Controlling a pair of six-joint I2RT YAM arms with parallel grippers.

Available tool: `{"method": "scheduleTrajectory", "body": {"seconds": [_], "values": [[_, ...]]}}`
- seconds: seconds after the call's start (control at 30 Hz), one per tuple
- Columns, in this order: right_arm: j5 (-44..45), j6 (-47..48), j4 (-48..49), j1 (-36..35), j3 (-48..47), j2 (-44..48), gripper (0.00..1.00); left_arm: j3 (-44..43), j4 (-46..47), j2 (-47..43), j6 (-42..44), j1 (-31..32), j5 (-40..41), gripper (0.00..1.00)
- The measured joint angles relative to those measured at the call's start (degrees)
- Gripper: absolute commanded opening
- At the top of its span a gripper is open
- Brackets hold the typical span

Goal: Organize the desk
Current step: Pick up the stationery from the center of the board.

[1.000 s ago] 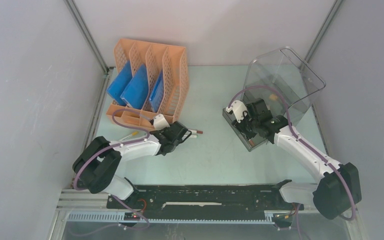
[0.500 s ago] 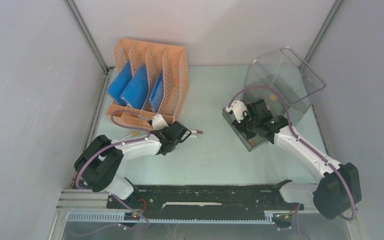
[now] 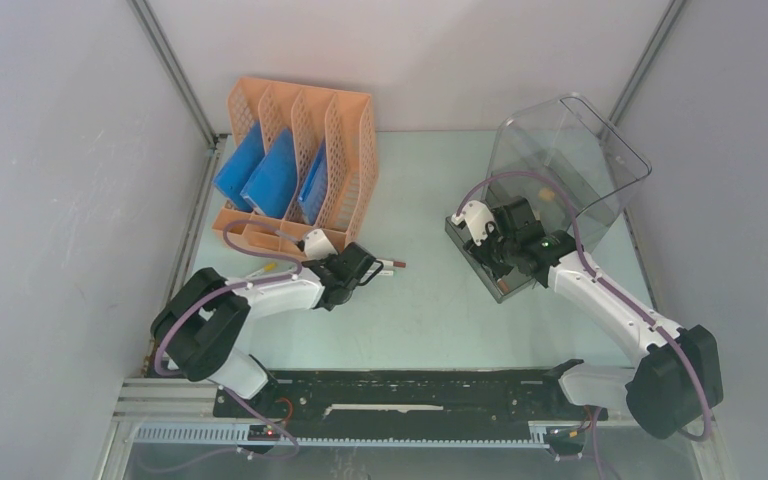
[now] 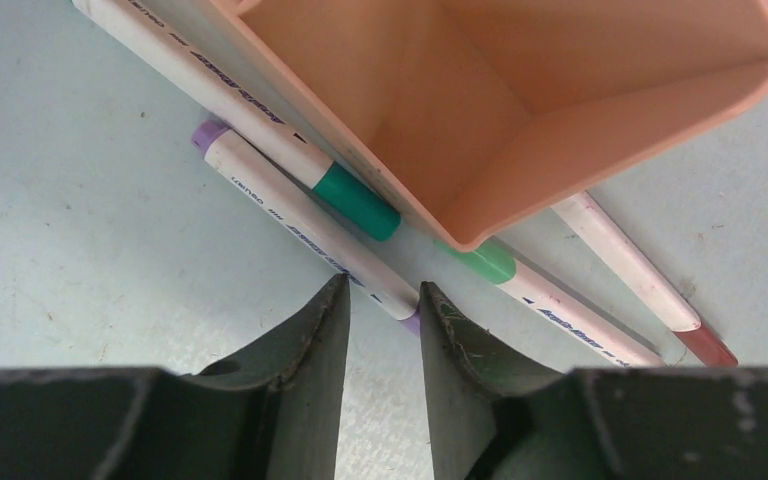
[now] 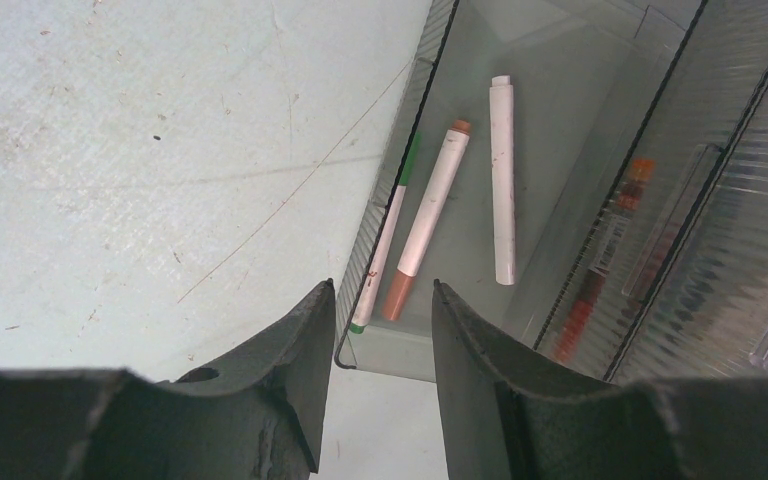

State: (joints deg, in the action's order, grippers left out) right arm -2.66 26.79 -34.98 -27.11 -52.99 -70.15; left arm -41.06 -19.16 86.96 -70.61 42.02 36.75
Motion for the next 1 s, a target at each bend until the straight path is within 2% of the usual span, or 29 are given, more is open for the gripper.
{"method": "scheduleTrajectory", "body": {"seconds": [0.2,0.47,0.8,0.9,1.0], "values": [[0.0,0.0,0.0,0.0,0.0,0.0,0.48,1.4,0.3,-1.6,0.0,0.0,-0.9,0.32],[0.0,0.0,0.0,0.0,0.0,0.0,0.48,8.6,1.2,-9.2,0.0,0.0,-3.4,0.23],[0.0,0.0,0.0,0.0,0.0,0.0,0.48,12.4,0.4,-15.2,2.9,0.0,-7.3,0.23],[0.0,0.0,0.0,0.0,0.0,0.0,0.48,12.5,-1.1,-16.2,4.5,0.0,-8.0,0.29],[0.0,0.0,0.0,0.0,0.0,0.0,0.48,12.6,-2.3,-16.7,6.2,0.0,-8.0,0.47]]}}
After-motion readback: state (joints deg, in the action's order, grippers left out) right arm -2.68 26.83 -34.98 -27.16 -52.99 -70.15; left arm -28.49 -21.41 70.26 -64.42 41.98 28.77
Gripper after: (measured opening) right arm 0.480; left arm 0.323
